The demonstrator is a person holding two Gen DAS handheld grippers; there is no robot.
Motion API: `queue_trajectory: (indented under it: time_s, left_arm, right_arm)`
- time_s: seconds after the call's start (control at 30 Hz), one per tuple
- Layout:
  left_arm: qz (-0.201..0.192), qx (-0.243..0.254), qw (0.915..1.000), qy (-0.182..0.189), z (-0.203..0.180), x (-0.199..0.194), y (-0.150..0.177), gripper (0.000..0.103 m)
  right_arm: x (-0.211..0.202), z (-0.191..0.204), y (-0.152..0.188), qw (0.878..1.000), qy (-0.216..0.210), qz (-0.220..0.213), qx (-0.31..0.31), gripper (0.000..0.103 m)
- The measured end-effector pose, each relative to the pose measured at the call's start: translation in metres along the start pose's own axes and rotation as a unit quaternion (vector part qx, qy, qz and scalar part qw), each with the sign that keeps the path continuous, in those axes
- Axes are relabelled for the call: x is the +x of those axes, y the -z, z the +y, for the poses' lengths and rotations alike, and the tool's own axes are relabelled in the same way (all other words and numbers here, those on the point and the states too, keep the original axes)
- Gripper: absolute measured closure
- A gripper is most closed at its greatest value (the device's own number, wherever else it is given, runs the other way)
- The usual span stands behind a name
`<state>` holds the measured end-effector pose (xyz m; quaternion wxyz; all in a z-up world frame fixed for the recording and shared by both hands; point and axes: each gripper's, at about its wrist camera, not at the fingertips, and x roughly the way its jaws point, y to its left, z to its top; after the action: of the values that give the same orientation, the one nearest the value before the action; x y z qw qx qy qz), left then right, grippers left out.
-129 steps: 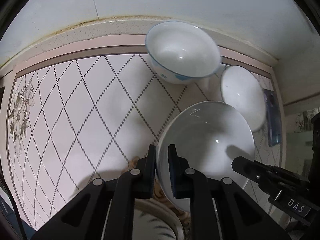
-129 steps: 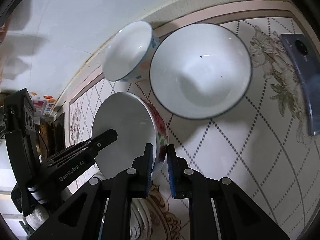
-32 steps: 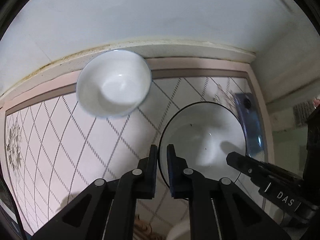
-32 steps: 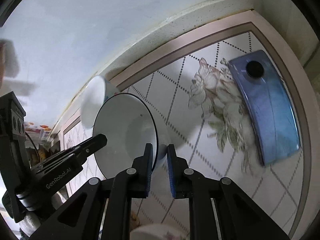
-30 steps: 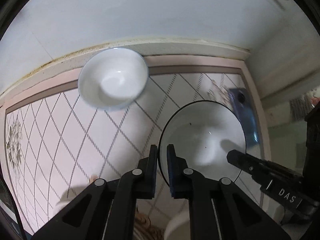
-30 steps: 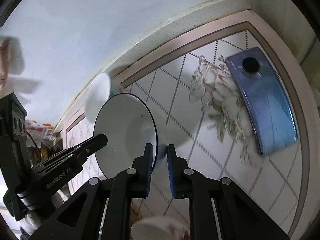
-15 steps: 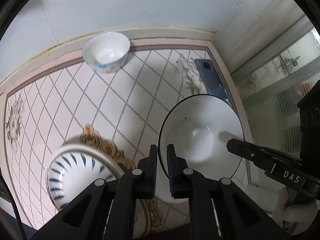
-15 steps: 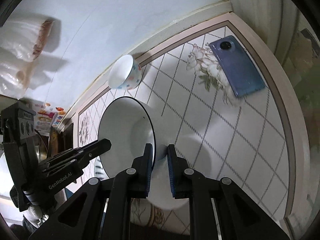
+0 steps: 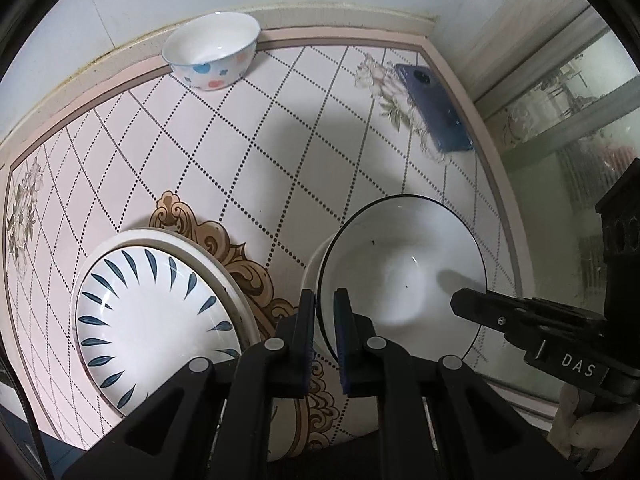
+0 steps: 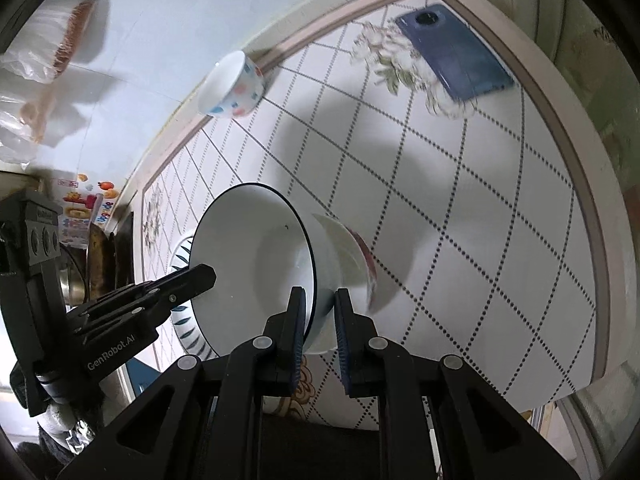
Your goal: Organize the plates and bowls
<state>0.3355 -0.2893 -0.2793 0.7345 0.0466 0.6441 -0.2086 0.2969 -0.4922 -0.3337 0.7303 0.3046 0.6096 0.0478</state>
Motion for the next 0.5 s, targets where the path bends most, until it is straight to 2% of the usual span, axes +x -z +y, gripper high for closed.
queue_trajectory:
  time_s: [0.5]
  left_arm:
    - [0.015, 0.012, 0.9996, -0.022, 0.000, 0.019, -0.001, 0.095]
  right_arm:
    - [0.027, -0.010, 0.006, 1.000, 0.004, 0.026, 0.008, 0.087]
